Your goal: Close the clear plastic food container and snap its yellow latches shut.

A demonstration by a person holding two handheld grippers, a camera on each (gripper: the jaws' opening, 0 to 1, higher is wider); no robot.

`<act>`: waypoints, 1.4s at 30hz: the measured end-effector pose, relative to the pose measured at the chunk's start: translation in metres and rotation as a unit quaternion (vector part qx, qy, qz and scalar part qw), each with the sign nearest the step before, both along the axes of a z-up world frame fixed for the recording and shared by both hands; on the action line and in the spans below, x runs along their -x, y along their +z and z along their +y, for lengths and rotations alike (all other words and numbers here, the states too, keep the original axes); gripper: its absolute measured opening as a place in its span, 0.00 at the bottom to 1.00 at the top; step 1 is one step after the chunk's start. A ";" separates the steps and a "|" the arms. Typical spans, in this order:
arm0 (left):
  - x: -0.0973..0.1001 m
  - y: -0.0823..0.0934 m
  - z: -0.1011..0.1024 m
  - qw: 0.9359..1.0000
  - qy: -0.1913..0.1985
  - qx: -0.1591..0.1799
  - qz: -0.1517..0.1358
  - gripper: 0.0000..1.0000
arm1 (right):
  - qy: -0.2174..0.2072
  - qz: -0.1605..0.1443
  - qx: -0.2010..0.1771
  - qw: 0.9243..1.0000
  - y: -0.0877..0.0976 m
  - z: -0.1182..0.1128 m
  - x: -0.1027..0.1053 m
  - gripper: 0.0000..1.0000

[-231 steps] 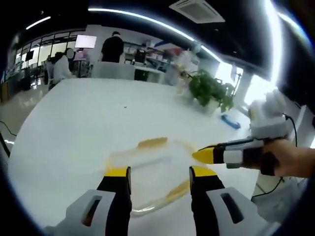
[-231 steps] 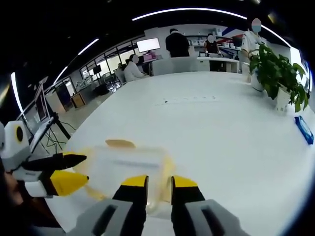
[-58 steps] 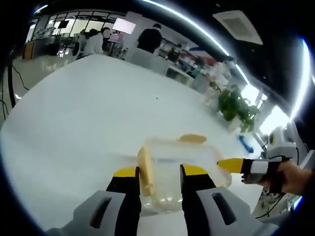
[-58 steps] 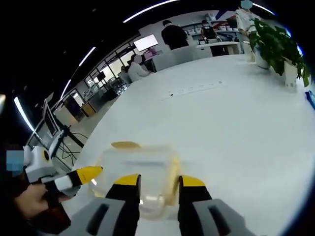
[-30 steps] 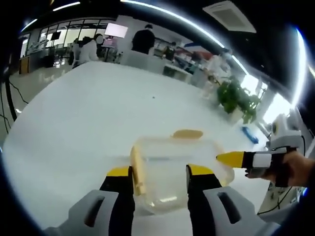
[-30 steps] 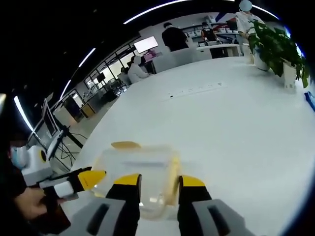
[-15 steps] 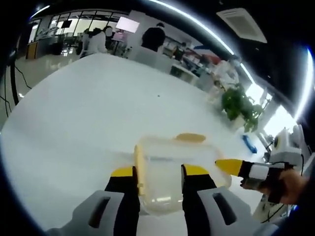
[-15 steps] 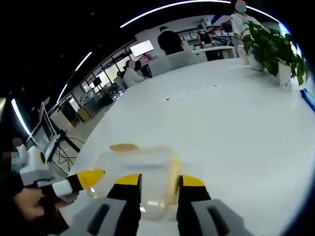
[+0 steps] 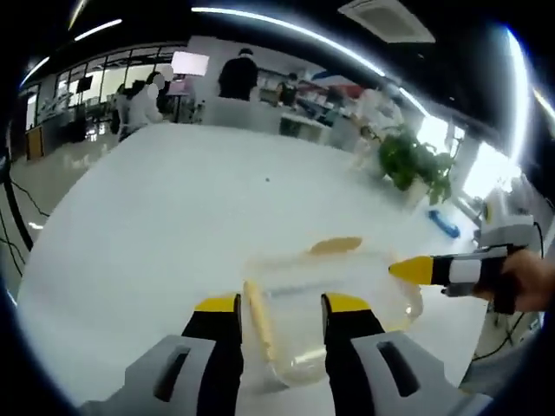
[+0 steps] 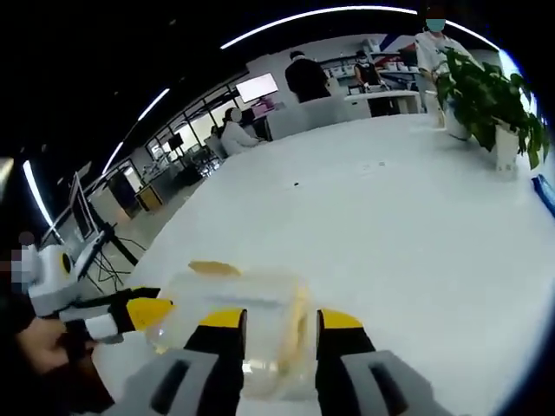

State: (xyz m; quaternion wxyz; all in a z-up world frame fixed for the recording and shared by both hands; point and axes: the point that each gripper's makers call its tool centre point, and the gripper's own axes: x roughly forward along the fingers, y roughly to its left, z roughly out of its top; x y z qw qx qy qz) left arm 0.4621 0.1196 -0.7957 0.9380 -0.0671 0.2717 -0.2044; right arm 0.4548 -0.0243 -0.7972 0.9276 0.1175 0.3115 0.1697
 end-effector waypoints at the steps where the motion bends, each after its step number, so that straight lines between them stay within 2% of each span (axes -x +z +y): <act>1: 0.000 0.003 0.000 1.000 -0.004 0.002 -0.003 0.37 | 0.009 -0.007 0.003 1.000 0.005 0.002 -0.002 0.31; 3: 0.001 0.009 -0.007 0.999 -0.046 -0.003 -0.015 0.37 | 0.044 -0.021 0.020 0.999 0.012 0.009 -0.005 0.31; 6: 0.006 0.010 -0.021 0.995 -0.099 -0.012 -0.022 0.36 | 0.084 -0.025 0.021 0.996 0.016 0.026 -0.004 0.30; 8: 0.009 0.011 -0.026 0.994 -0.109 -0.015 -0.026 0.37 | 0.119 -0.026 0.029 0.992 0.015 0.037 0.000 0.30; 9: 0.012 0.011 -0.033 0.990 -0.136 -0.017 -0.031 0.37 | 0.139 -0.031 0.034 0.989 0.015 0.044 0.000 0.30; 12: 0.022 0.009 -0.045 0.985 -0.171 -0.008 -0.024 0.38 | 0.172 -0.025 0.032 0.984 0.015 0.057 0.004 0.29; 15: 0.028 0.003 -0.049 0.980 -0.195 -0.024 -0.019 0.37 | 0.204 -0.023 0.055 0.977 0.011 0.066 0.004 0.29; 17: 0.031 0.007 -0.053 0.979 -0.204 -0.015 -0.023 0.37 | 0.212 -0.019 0.056 0.976 0.008 0.071 0.000 0.29; 18: 0.032 0.008 -0.054 0.977 -0.210 -0.017 -0.024 0.37 | 0.225 -0.013 0.064 0.972 0.004 0.074 -0.001 0.29; 22: 0.040 0.007 -0.057 0.969 -0.242 -0.043 -0.028 0.39 | 0.251 -0.004 0.077 0.965 -0.001 0.084 -0.005 0.30; 26: 0.048 0.003 -0.057 0.960 -0.266 -0.071 -0.039 0.40 | 0.267 -0.009 0.090 0.960 0.001 0.088 -0.010 0.31; 28: 0.052 0.001 -0.059 0.953 -0.286 -0.089 -0.049 0.42 | 0.278 -0.010 0.092 0.956 0.003 0.090 -0.012 0.32; 30: 0.057 -0.001 -0.062 0.940 -0.317 -0.111 -0.066 0.41 | 0.307 -0.004 0.085 0.948 0.002 0.096 -0.011 0.34; 31: 0.057 -0.002 -0.062 0.936 -0.324 -0.120 -0.070 0.38 | 0.312 -0.001 0.086 0.946 0.002 0.096 -0.012 0.36; 33: 0.060 -0.008 -0.064 0.923 -0.348 -0.145 -0.077 0.38 | 0.341 0.007 0.095 0.935 -0.003 0.099 -0.013 0.39; 36: 0.060 -0.014 -0.063 0.911 -0.365 -0.170 -0.085 0.43 | 0.374 0.018 0.115 0.920 -0.010 0.097 -0.017 0.44; 37: 0.060 -0.015 -0.064 0.911 -0.366 -0.171 -0.085 0.43 | 0.375 0.018 0.116 0.920 -0.010 0.097 -0.018 0.43; 39: 0.060 -0.014 -0.065 0.904 -0.376 -0.178 -0.098 0.44 | 0.390 0.029 0.107 0.914 -0.011 0.098 -0.021 0.43; 40: 0.060 -0.015 -0.065 0.898 -0.385 -0.185 -0.104 0.44 | 0.395 0.039 0.102 0.912 -0.012 0.097 -0.020 0.43; 42: 0.057 -0.017 -0.065 0.885 -0.398 -0.209 -0.119 0.43 | 0.414 0.048 0.103 0.903 -0.015 0.096 -0.023 0.42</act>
